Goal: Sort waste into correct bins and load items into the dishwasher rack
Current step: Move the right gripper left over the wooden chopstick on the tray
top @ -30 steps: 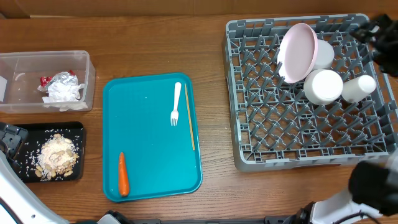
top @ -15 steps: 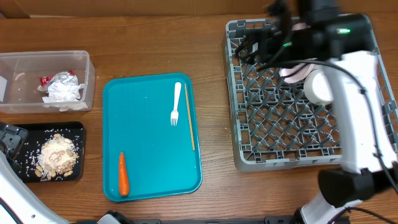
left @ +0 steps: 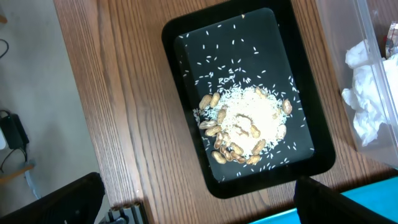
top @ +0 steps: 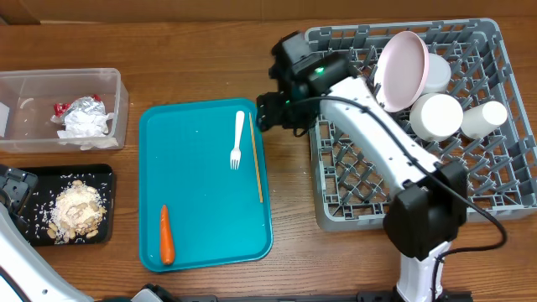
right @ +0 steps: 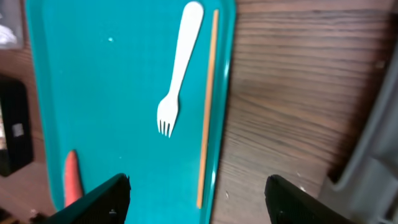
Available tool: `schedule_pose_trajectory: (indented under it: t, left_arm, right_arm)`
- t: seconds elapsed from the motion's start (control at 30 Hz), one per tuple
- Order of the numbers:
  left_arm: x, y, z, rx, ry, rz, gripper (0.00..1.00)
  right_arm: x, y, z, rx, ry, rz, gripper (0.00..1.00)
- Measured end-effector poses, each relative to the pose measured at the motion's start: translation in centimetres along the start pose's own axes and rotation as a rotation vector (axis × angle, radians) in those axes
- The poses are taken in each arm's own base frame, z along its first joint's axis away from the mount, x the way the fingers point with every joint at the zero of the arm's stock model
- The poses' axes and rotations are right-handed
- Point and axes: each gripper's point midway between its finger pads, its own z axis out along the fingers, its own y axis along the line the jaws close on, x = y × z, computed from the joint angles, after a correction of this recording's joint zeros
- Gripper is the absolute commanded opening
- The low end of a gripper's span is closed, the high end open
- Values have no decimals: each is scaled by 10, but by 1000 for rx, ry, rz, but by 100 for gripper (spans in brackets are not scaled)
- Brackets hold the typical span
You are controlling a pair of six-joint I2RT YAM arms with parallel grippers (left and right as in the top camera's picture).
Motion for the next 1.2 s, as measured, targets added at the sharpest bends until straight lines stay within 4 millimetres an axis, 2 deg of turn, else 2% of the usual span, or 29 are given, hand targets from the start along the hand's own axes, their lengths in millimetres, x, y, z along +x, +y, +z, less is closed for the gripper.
schedule_pose_trajectory:
  t: [0.13,0.27,0.4,0.63,0.93,1.2]
  left_arm:
    - [0,0,0,0,0,0,100]
    - [0,0,0,0,0,0,100]
    - [0,0,0,0,0,0,100]
    - [0,0,0,0,0,0,100]
    - [0,0,0,0,0,0,100]
    - [0,0,0,0,0,0,100]
  right_arm:
    - [15,19,23,35,21,-48,67]
    - [29,41,57,59,34,-100,63]
    - [39,36,83,134,54,-61,63]
    - [28,17,92,208,18,0,63]
    - [33,19,119,205,22,-1,63]
    - [38,18,128,209,34,-3,63]
